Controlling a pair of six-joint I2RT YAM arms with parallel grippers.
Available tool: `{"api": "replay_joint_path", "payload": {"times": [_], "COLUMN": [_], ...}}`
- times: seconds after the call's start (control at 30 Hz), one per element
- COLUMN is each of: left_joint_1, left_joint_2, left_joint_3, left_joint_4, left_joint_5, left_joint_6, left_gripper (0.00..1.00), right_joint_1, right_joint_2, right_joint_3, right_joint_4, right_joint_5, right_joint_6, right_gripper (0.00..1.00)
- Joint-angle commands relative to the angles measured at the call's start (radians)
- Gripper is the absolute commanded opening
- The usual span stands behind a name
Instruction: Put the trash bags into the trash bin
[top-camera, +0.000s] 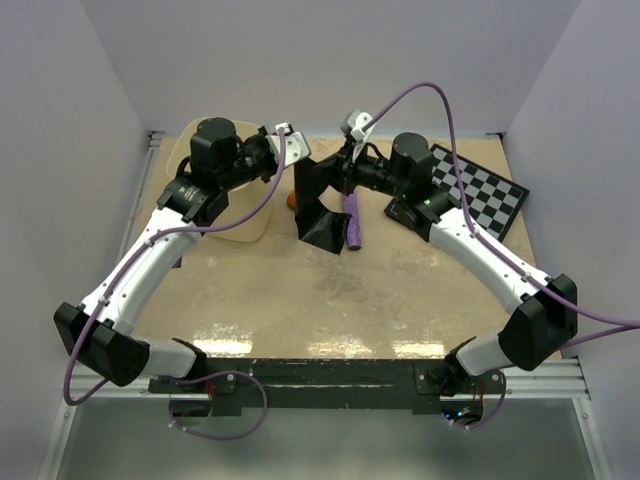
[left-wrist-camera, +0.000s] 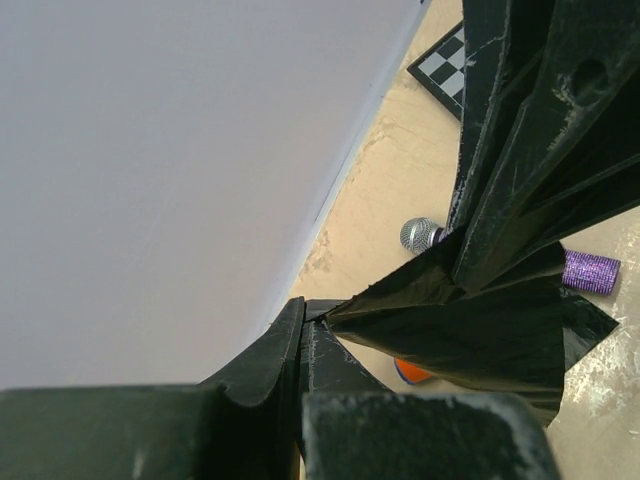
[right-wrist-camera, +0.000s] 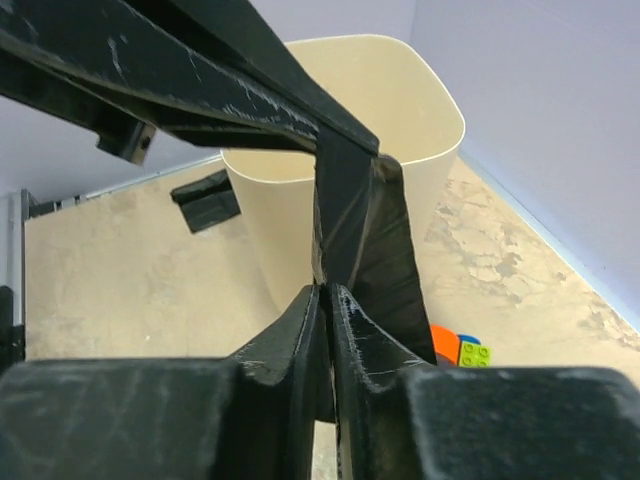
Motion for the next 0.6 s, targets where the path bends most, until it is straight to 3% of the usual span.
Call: {"api": "replay_joint_path", "payload": {"times": [0.0,0.23,0.43,0.57], "left_joint_1": [0.002,0.002,0.002,0.002], "left_joint_2": [-0.055,-0.058,-0.056,-0.059], "left_joint_3": [0.017,0.016,0.016,0.008], "left_joint_4": [-0.005,-0.027,-0.106,-0.166], "left_joint_5": [0.024,0.058,0.152,0.182], "left_joint_6": [0.026,0.042,0.12,0.195], "left_gripper": [0.0,0.0,0.0,0.32], "right_joint_1": [-0.003,0.001,-0.001,-0.001], "right_joint_2": [-0.038,-0.044,-0.043,-0.043], "right_joint_3": [0.008,-0.001,0.025,0.059], "right_joint_4": [-0.038,-0.062,-0.055,-0.13], "right_joint_5": [0.01,-0.014,-0.099,-0.133], "right_joint_6": [-0.152,-0.198,-0.24,-0.348], "right_gripper": [0.21,0.17,0.0,0.0]}}
